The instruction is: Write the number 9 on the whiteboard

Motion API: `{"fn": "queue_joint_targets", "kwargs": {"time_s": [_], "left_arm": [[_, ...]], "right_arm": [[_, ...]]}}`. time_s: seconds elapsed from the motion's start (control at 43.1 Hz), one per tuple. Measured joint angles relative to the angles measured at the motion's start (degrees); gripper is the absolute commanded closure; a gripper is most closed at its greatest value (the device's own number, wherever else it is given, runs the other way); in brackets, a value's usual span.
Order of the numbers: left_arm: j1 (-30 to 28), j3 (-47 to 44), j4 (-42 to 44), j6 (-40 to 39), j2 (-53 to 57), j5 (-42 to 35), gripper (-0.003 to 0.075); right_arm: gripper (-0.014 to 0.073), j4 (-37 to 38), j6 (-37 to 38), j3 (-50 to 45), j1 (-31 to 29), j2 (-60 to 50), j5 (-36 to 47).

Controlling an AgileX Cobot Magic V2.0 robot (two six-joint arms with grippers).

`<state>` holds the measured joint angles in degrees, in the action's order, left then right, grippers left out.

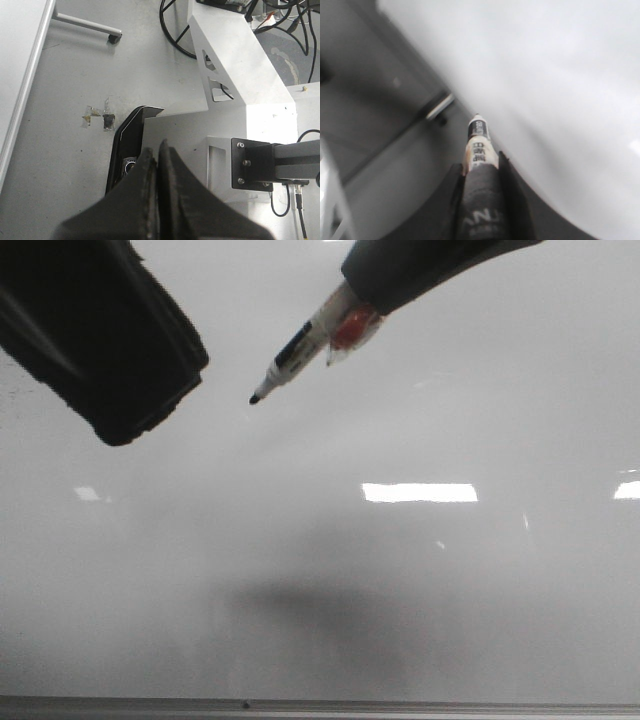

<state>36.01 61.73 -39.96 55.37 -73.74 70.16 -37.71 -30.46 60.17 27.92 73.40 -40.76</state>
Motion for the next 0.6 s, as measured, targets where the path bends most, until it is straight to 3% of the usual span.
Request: {"fn": "queue_joint_targets", "kwargs": {"time_s": [0.116,0.279,0.418,0.604], "left_arm": [[0.0,0.0,0.0,0.0,0.0,0.0,0.0739],[0.0,0.0,0.0,0.0,0.0,0.0,0.0739],[0.0,0.0,0.1,0.0,0.0,0.0,0.0739],[0.0,0.0,0.1,0.0,0.0,0.0,0.0739]], "right_arm": [[0.0662,-0.8,0.0,0.0,-3.6,2.1,4.4],[0.0659,-3.3,-2.4,0.0,-14.4,3.6,4.7],[0.0659,-8.0,-11.1,0.0,-19.8,4.2,4.9],[0.0659,-22.2,-25.1,0.0,-20.3,7.4,3.9]]}}
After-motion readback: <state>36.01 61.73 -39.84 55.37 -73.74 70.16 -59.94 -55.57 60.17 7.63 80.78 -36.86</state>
